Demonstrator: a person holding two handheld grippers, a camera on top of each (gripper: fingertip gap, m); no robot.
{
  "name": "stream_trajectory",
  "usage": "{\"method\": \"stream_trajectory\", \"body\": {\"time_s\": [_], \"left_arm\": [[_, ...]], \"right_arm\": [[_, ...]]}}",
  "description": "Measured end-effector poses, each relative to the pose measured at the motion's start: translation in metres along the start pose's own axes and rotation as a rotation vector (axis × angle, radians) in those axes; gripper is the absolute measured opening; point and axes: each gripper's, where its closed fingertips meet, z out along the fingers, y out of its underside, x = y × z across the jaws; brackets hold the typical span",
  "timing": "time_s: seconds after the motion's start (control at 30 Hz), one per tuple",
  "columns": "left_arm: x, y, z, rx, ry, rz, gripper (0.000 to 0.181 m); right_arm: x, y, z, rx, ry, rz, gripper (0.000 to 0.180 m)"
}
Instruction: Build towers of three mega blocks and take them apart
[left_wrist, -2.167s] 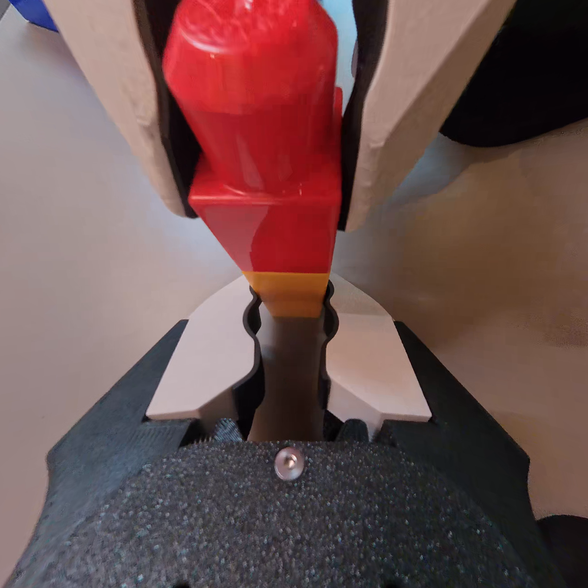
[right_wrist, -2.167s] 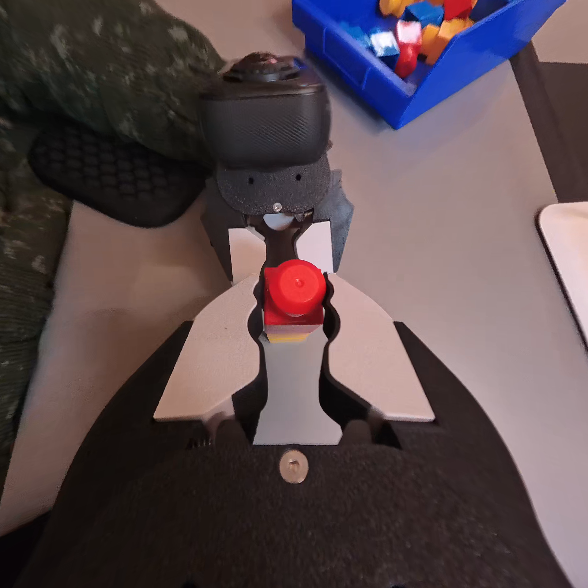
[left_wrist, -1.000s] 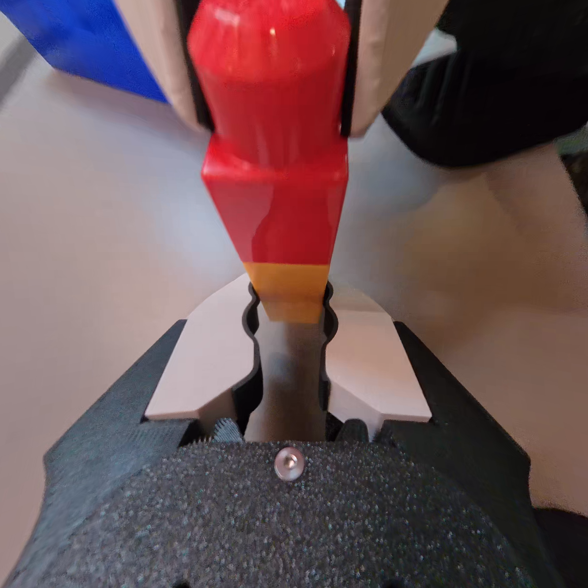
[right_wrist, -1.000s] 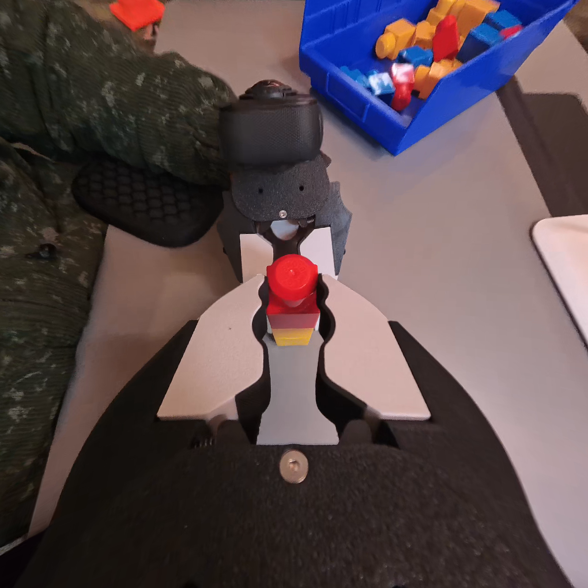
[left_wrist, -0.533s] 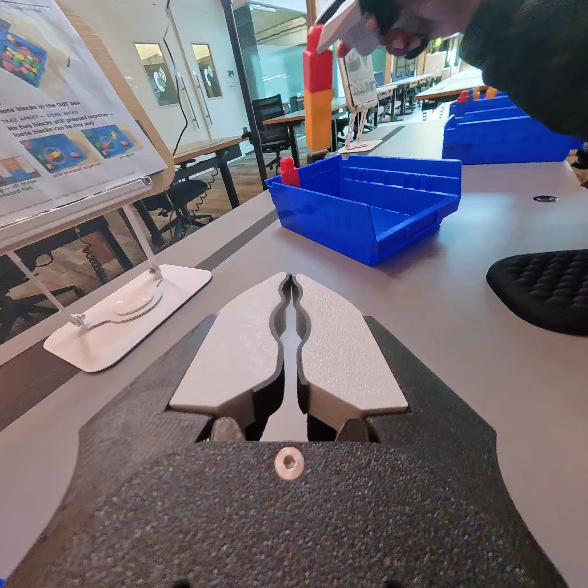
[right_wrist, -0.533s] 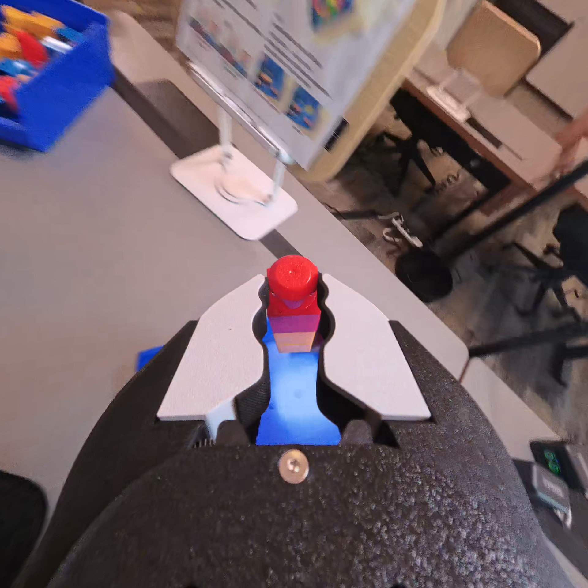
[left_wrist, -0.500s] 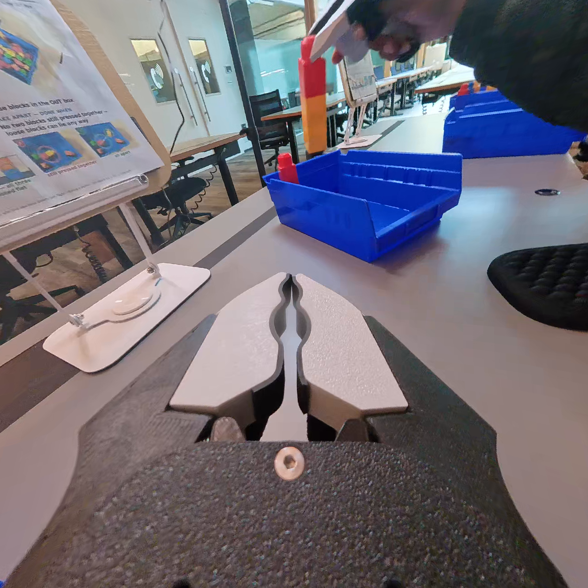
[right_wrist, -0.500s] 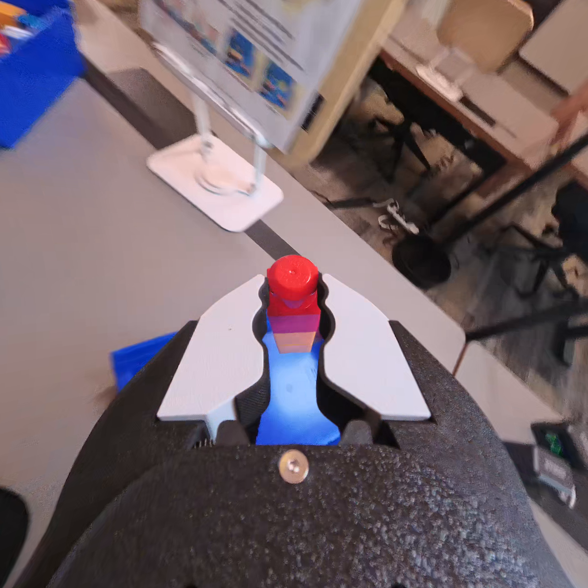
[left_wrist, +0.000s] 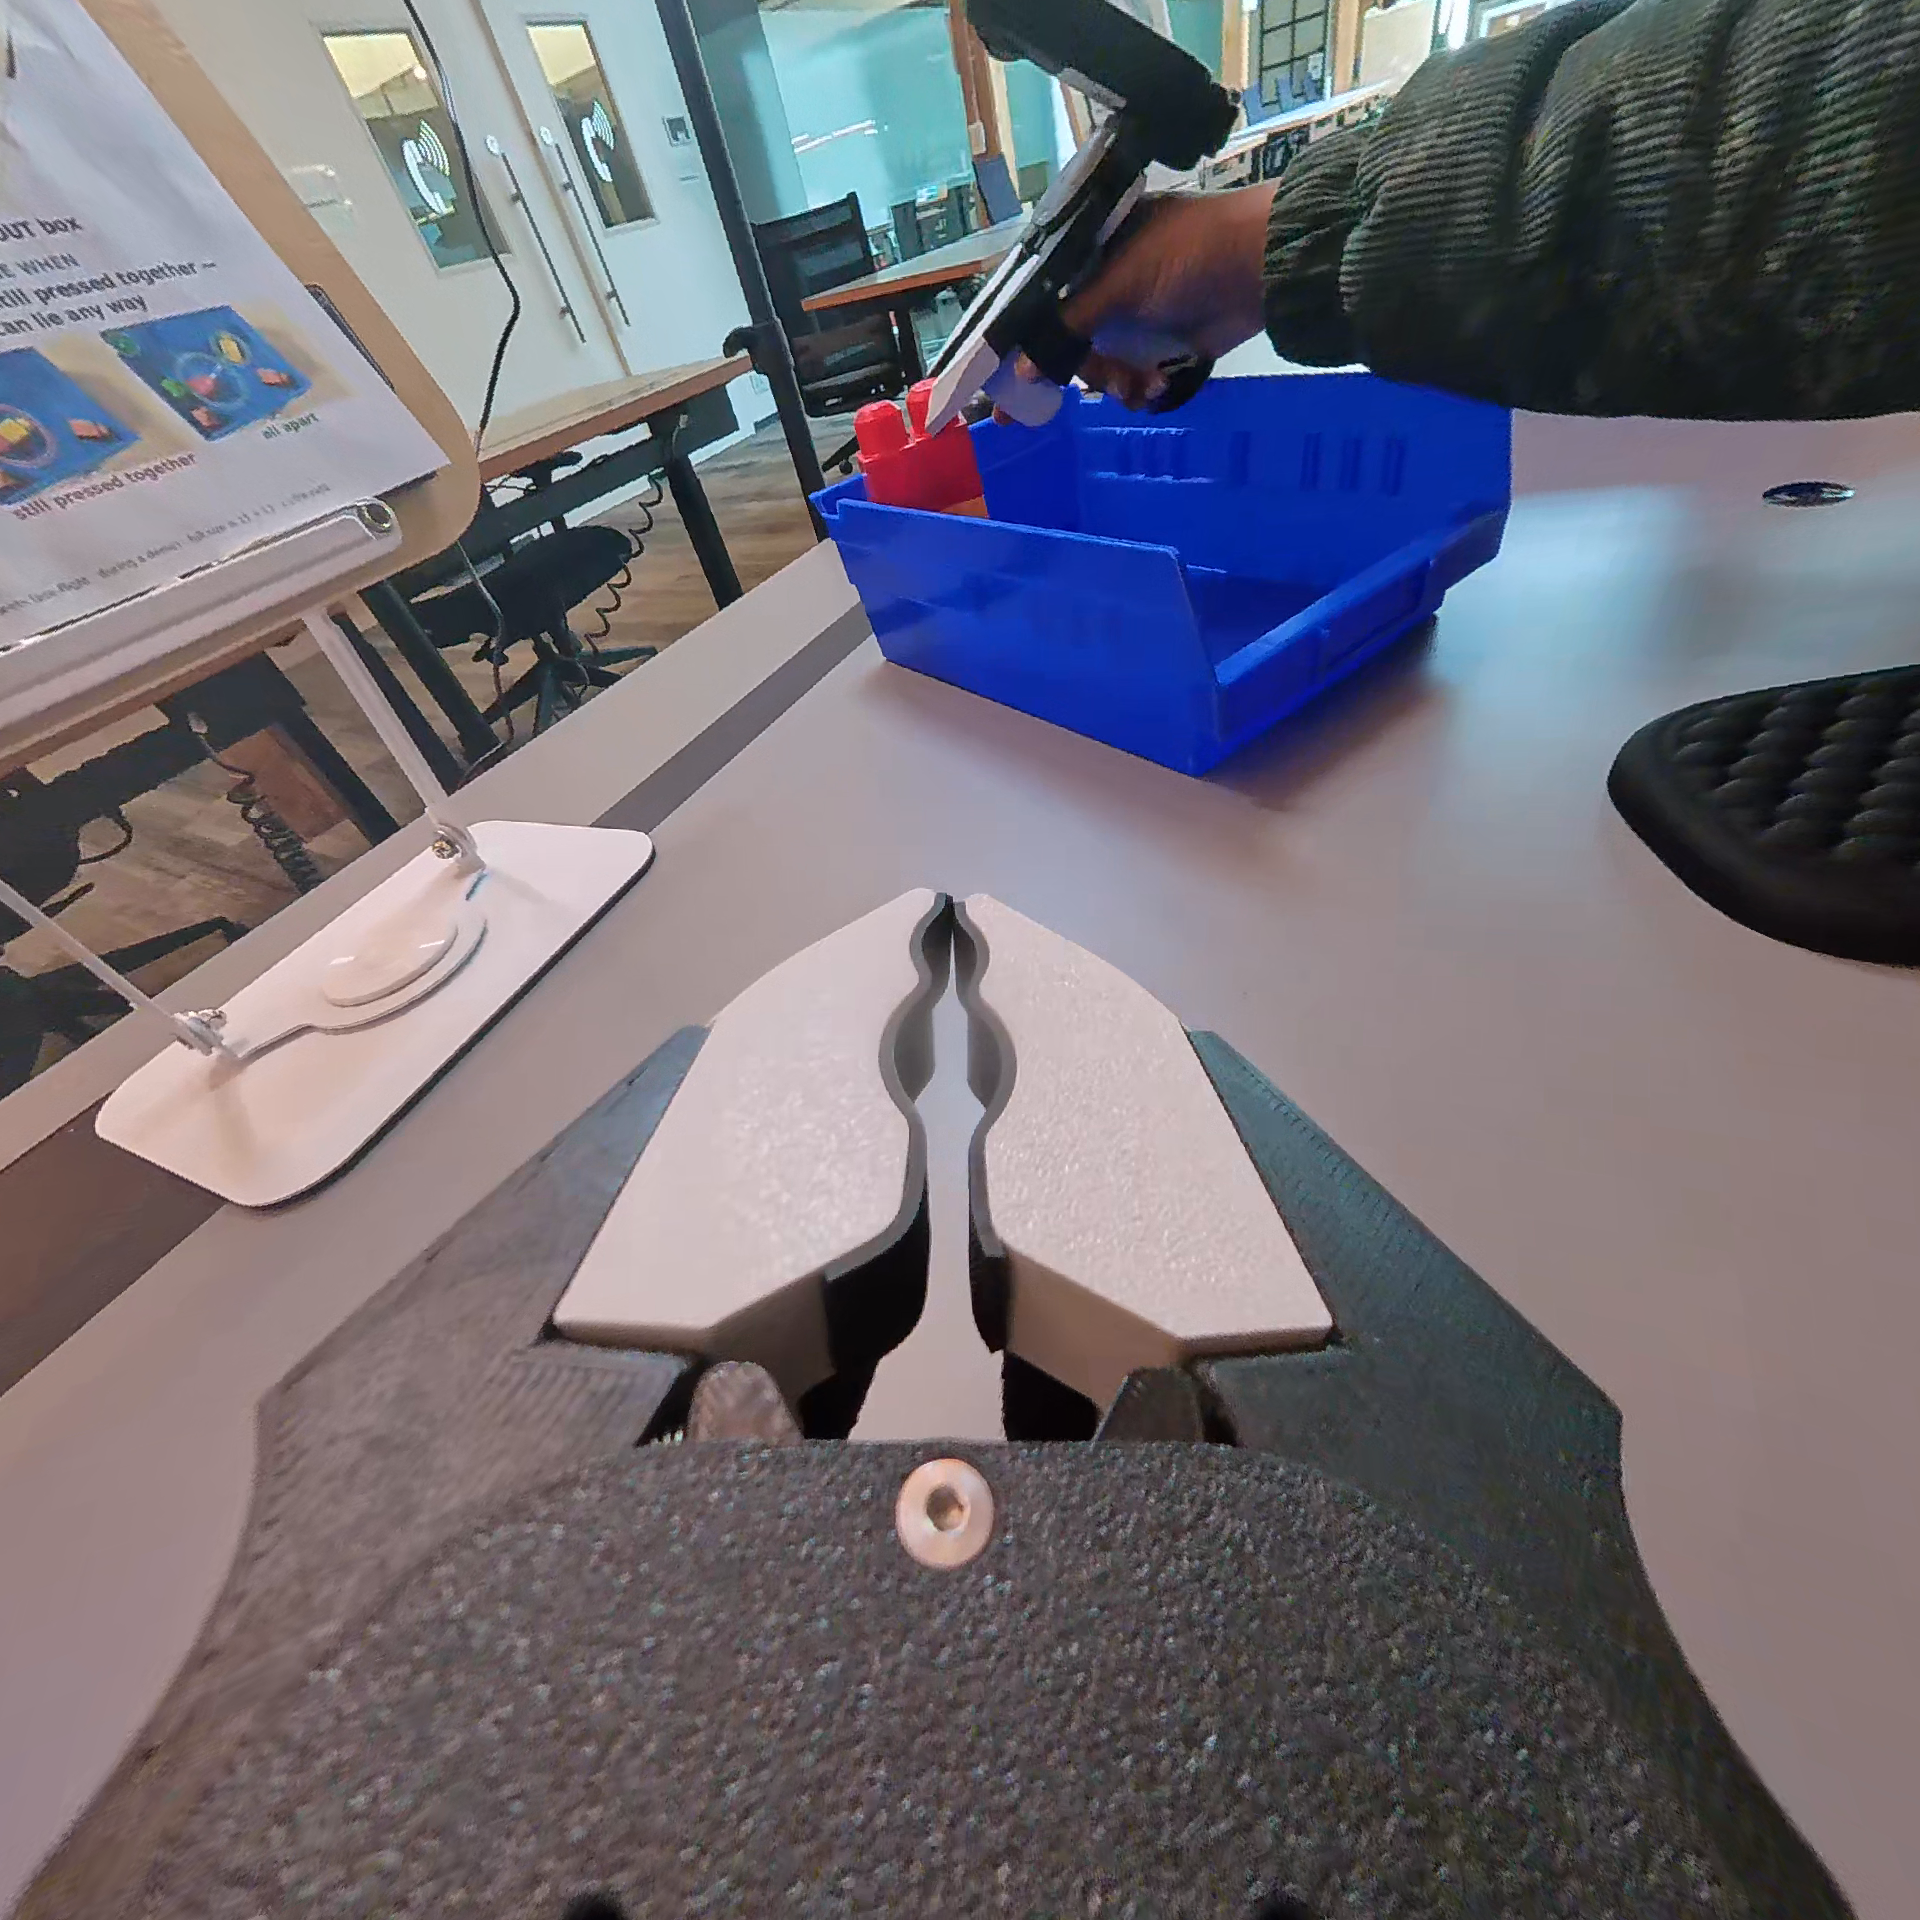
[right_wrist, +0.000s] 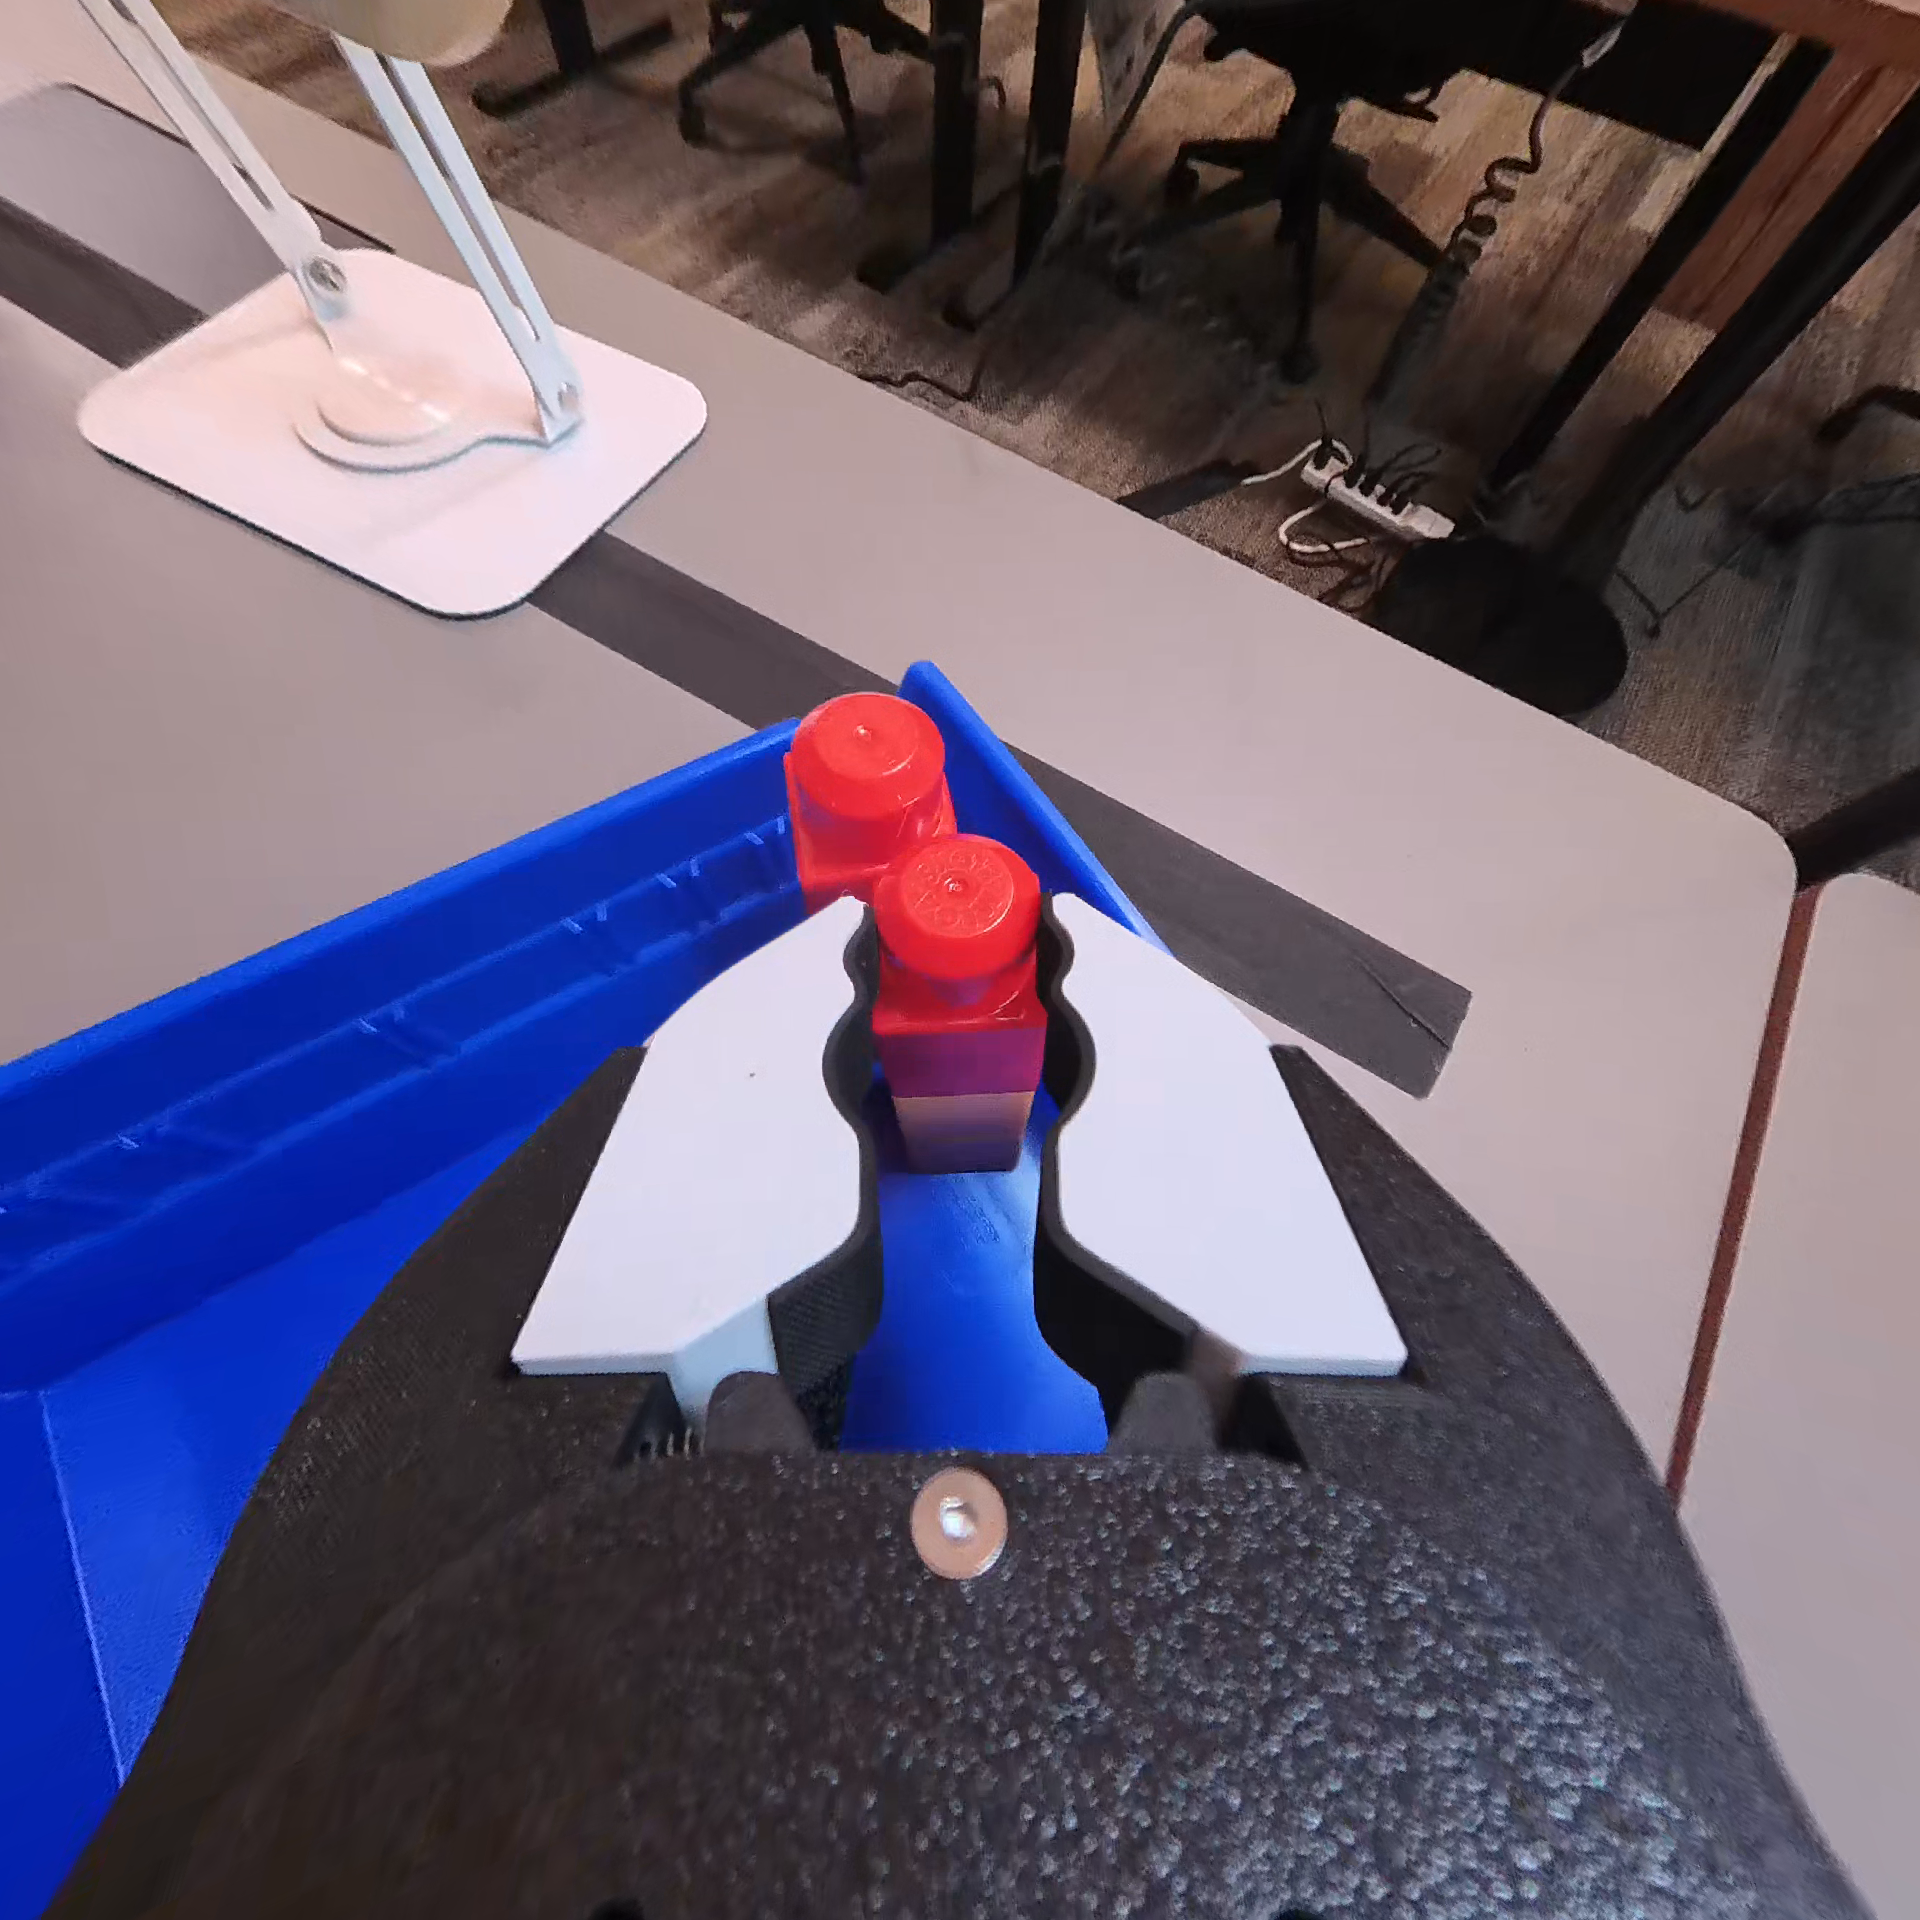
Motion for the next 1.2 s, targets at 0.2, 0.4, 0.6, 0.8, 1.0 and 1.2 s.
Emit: {"method": "stream_trajectory", "body": {"time_s": [0.2,0.4,0.6,0.8,1.0,1.2], "left_arm": [[0.001,0.002,0.0,-0.005,0.009,0.003,0.0],[0.005,0.002,0.003,-0.011,0.024,0.003,0.0],[0.01,0.005,0.004,-0.03,0.034,0.017,0.0],[0.008,0.005,0.002,-0.02,0.036,0.005,0.0],[0.008,0.009,0.004,-0.027,0.052,0.007,0.0],[0.01,0.014,0.006,-0.04,0.067,0.003,0.0]], "right_arm": [[0.004,-0.006,-0.007,-0.027,-0.001,0.021,0.052],[0.0,-0.027,-0.016,-0.136,0.054,-0.064,0.057],[-0.013,-0.026,0.005,-0.419,0.065,-0.106,0.058],[-0.016,-0.009,0.022,-0.609,0.017,-0.166,0.034],[-0.022,-0.015,0.027,-0.6,-0.089,-0.367,0.034],[-0.026,-0.019,0.032,-0.548,-0.167,-0.448,0.033]]}}
